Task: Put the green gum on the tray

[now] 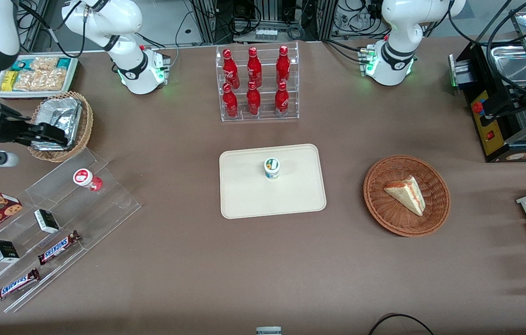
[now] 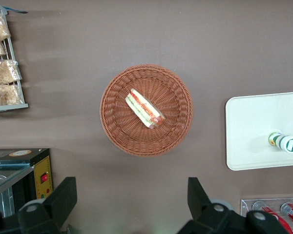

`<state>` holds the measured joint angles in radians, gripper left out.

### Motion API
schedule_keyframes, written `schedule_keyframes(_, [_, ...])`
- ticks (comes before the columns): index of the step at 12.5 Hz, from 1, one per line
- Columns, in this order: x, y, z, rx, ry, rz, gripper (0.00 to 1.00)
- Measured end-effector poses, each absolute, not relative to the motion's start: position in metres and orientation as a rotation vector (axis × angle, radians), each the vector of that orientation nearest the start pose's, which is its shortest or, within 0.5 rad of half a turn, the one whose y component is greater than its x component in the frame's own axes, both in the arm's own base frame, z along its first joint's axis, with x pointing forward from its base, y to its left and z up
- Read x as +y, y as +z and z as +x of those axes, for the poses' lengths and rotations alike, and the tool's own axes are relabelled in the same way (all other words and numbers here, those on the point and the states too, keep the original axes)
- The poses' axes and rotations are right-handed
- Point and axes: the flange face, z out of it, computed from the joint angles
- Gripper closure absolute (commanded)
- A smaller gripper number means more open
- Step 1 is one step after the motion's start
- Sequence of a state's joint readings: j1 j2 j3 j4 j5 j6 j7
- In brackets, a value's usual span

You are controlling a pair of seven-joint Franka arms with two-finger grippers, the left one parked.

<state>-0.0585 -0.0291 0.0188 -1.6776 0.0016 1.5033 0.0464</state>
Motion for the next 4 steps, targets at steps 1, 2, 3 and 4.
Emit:
schedule_keyframes(1, [-0.030, 0.585, 0.533, 0.156, 0.227, -3.127, 0.00])
schedule_keyframes(2, [-0.036, 0.585, 0.533, 0.170, 0.227, -3.125, 0.00])
schedule_keyframes(3, [-0.040, 0.585, 0.533, 0.178, 0.226, -3.124, 0.00])
schedule_keyframes(4, [-0.041, 0.586, 0.533, 0.181, 0.225, -3.123, 0.00])
